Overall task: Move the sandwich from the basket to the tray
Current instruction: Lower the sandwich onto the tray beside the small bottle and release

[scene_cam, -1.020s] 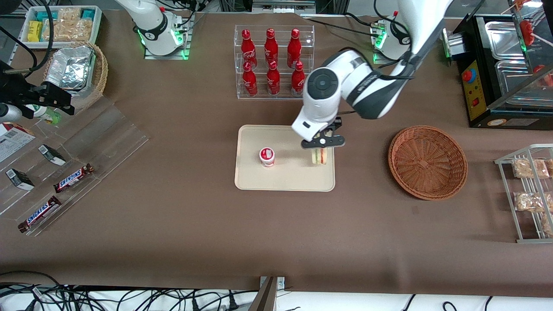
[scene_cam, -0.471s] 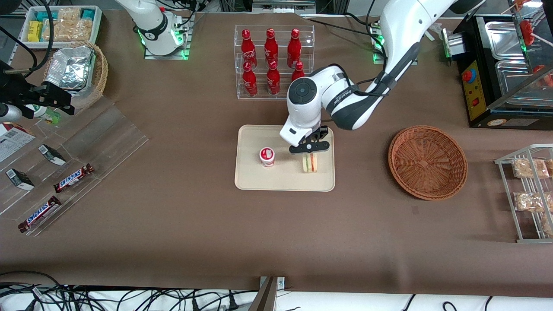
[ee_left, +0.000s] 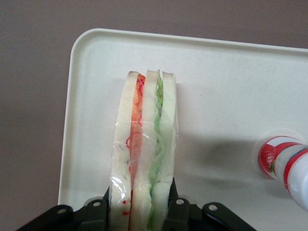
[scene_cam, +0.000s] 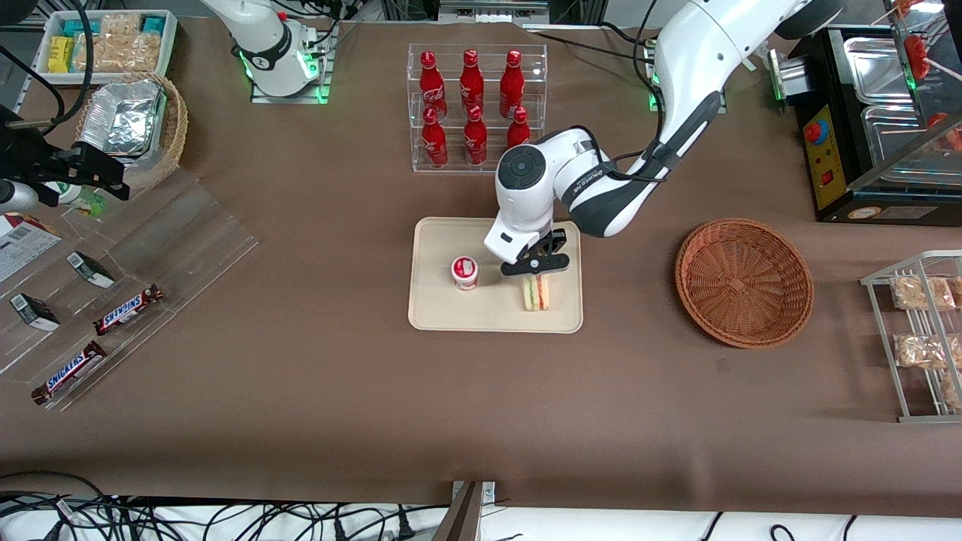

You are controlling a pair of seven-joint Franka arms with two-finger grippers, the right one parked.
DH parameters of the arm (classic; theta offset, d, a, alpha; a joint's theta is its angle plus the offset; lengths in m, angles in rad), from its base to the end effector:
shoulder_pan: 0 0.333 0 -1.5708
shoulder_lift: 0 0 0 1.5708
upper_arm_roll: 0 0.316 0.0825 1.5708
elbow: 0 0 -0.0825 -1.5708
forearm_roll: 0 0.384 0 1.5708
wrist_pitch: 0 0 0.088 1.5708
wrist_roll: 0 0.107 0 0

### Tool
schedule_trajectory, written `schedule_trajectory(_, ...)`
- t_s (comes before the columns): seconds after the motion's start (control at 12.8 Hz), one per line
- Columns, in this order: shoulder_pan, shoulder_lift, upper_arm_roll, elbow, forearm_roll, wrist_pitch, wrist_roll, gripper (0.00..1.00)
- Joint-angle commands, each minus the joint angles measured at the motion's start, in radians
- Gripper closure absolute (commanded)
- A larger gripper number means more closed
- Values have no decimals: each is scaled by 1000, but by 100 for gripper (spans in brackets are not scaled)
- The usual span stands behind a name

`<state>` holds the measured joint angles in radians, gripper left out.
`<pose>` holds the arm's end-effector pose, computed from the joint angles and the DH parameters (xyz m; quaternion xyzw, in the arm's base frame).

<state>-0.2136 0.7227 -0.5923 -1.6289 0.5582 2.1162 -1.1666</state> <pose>0.5206 -0.4344 0.2426 -0.9959 -0.0718 -0.0092 0.0547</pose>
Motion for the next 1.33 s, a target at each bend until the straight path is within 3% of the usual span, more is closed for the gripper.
schedule_trajectory(0.0,-13,27,5,31,45,1,-24,59)
schedule_trajectory(0.08,-13,27,5,31,46,1,-30,58)
schedule_trajectory(0.24,-13,29,5,31,45,2,-30,35)
schedule_trajectory(0.31,-12,29,5,31,46,2,-30,19)
schedule_trajectory(0.47,-10,29,5,31,46,2,-30,3)
schedule_trajectory(1.25,80,-143,-15,165,-87,-206,7,0)
